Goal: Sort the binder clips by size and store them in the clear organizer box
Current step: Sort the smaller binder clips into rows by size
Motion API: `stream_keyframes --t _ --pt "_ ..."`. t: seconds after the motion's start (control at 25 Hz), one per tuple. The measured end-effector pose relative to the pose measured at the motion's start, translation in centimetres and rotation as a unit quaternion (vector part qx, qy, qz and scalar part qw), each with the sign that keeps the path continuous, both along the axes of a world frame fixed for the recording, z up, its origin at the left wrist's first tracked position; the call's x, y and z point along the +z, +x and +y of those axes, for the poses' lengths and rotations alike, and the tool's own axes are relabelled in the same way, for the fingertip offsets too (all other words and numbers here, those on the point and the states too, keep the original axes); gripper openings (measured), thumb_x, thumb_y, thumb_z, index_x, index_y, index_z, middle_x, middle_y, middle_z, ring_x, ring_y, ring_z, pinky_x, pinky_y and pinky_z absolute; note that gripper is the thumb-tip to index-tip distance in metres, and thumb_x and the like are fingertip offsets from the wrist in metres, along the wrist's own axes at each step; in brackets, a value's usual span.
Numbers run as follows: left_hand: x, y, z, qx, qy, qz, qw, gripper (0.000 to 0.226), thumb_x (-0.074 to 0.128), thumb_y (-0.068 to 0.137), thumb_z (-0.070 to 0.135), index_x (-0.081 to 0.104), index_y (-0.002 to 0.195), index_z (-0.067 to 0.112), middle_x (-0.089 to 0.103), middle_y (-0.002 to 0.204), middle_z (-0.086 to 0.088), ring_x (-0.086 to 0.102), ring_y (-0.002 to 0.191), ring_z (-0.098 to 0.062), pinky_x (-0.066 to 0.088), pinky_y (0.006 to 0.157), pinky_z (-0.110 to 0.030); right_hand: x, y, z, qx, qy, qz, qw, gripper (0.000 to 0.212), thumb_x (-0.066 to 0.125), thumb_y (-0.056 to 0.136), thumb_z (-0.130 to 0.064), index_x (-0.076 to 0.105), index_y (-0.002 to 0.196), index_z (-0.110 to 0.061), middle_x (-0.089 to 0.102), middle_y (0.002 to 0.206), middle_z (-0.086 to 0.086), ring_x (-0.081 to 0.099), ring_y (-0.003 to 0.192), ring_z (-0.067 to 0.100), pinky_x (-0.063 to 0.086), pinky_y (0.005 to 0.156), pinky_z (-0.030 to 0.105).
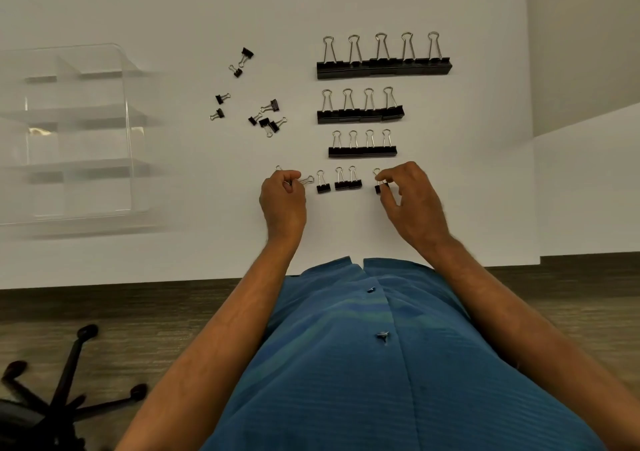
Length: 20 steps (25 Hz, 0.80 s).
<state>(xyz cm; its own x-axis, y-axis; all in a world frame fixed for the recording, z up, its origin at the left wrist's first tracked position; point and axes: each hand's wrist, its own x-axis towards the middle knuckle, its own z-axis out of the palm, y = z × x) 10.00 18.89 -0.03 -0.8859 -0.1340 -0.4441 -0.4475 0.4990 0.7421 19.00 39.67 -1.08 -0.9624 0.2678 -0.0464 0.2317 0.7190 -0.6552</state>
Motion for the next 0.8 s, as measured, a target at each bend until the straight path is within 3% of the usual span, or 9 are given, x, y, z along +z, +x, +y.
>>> stream_keyframes --t 0.12,0.24,0.36,0.48,0.56,0.68,0.8 --pt "0.3 0.4 -0.9 -0.063 -0.04 0.023 0.997 0.023 0.054 0.097 0.016 0.066 0.117 0.017 0.067 0.101 -0.001 0.063 0.095 -0.014 0.051 0.088 -0.023 -0.2 0.1 -0.3 0.01 0.007 0.001 1.0 0.021 0.061 0.096 -0.011 0.066 0.116 -0.017 0.057 0.112 -0.002 0.054 0.105 0.012 0.053 0.078 0.027" --pt "0.5 0.7 -1.9 -0.11 -0.021 0.006 0.994 0.021 0.055 0.098 0.014 0.065 0.116 0.017 0.065 0.101 0.001 0.067 0.086 -0.012 0.056 0.074 -0.02 -0.5 -0.1 -0.2 0.013 0.009 0.003 1.0 0.022 0.061 0.096 -0.01 0.066 0.116 -0.017 0.058 0.111 -0.001 0.055 0.104 0.013 0.052 0.078 0.025" --pt "0.4 1.1 -2.9 -0.166 -0.026 0.028 0.985 0.024 0.054 0.099 0.009 0.061 0.119 0.019 0.06 0.114 -0.001 0.067 0.083 -0.011 0.057 0.075 -0.024 -0.7 -0.4 0.0 0.014 0.016 0.005 1.0 0.022 0.061 0.096 -0.011 0.066 0.117 -0.016 0.058 0.112 0.0 0.055 0.104 0.015 0.052 0.079 0.025" --pt "-0.4 1.2 -3.5 -0.29 -0.113 0.119 0.943 0.037 0.058 0.095 0.004 0.056 0.13 0.016 0.051 0.126 -0.003 0.055 0.105 -0.016 0.047 0.09 -0.024 -0.8 -0.4 0.2 0.029 0.038 0.001 0.999 0.027 0.063 0.093 -0.01 0.065 0.119 -0.014 0.057 0.113 0.002 0.052 0.107 0.017 0.047 0.082 0.022" --pt "-0.9 1.0 -3.3 -0.343 -0.147 0.134 0.918 0.043 0.062 0.093 0.002 0.055 0.134 0.012 0.05 0.129 -0.008 0.05 0.114 -0.022 0.044 0.094 -0.027 -1.1 -0.1 0.5 0.057 0.052 -0.019 0.997 0.035 0.066 0.088 -0.008 0.062 0.123 -0.013 0.055 0.117 0.004 0.049 0.11 0.019 0.043 0.087 0.021" --pt "-1.5 0.9 -2.5 -0.359 -0.151 0.151 0.909 0.04 0.065 0.091 0.001 0.058 0.13 0.008 0.054 0.121 -0.012 0.052 0.108 -0.026 0.052 0.088 -0.036 -2.0 0.0 0.9 0.082 0.057 -0.042 0.994 0.038 0.067 0.088 -0.005 0.061 0.125 -0.01 0.056 0.119 0.008 0.049 0.111 0.023 0.037 0.093 0.019" --pt "-1.9 0.6 -2.0 -0.341 -0.138 0.15 0.918 0.036 0.067 0.091 0.003 0.06 0.126 0.006 0.056 0.115 -0.011 0.054 0.104 -0.024 0.051 0.087 -0.035 -2.5 -0.6 1.1 0.068 0.04 -0.043 0.996 0.029 0.068 0.092 -0.007 0.065 0.121 -0.01 0.058 0.114 0.008 0.051 0.107 0.021 0.041 0.091 0.021"
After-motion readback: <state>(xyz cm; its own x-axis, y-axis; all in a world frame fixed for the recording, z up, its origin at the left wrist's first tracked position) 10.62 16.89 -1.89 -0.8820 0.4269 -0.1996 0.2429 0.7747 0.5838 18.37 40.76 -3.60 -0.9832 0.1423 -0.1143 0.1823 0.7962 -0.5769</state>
